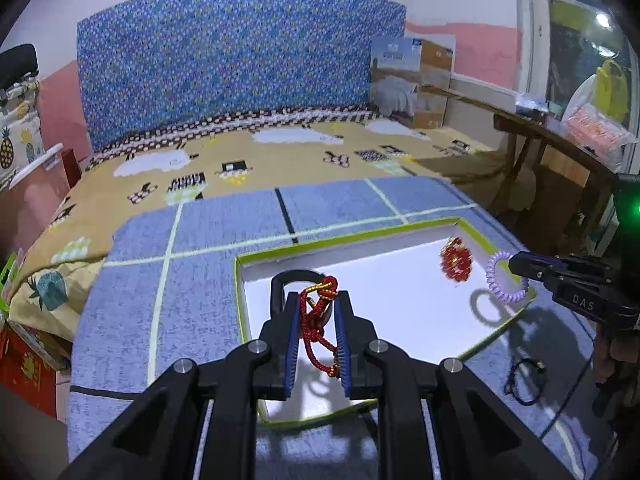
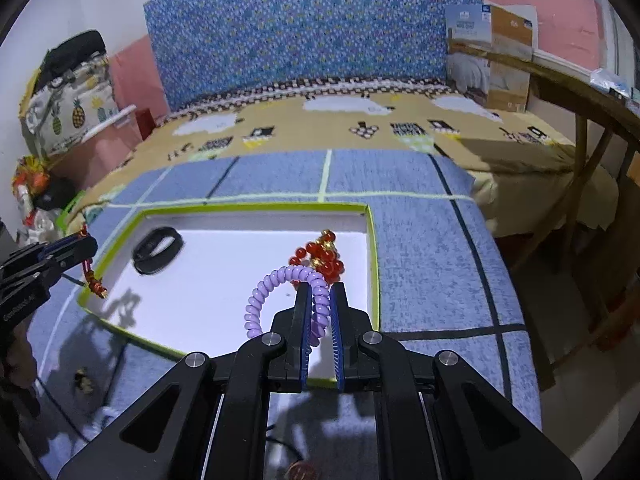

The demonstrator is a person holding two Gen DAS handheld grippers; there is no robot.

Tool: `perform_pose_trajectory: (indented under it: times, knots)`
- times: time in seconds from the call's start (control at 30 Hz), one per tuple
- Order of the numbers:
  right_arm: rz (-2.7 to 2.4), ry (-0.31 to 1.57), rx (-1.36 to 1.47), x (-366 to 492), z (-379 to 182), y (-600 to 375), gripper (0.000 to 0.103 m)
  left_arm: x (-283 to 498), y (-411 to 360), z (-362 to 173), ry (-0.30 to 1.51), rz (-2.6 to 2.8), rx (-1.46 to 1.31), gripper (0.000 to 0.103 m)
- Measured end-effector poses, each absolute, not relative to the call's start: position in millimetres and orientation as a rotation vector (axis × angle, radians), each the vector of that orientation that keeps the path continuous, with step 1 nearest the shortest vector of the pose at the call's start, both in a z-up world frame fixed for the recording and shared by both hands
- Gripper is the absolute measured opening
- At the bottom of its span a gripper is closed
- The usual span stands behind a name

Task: Organize jewelry
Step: 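Carry both items into the green box and open both tools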

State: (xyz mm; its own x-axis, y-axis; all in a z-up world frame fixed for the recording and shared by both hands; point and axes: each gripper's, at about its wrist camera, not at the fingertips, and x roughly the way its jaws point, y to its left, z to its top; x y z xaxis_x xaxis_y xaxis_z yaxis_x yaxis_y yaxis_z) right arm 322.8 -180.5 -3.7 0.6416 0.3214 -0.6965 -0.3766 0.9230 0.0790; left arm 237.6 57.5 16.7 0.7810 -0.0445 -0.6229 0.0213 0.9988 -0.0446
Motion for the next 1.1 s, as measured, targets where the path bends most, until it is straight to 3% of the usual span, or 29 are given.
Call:
perform_pose_trajectory:
  times: [0.77, 0.93, 1.1]
  knots:
    - [0.382, 0.865, -0.183, 341, -29, -169, 0.01, 258, 59, -24, 0.82, -0.013, -0.029, 0.019]
    - [0.386, 0.856, -0.169, 340, -27, -169, 0.023, 256, 60, -21, 0.808, -0.018, -0.047, 0.031]
    - [0.387, 0.828, -0.147, 331, -19, -173, 0.024, 248, 63, -15, 0.784, -0.011, -0.054, 0.031]
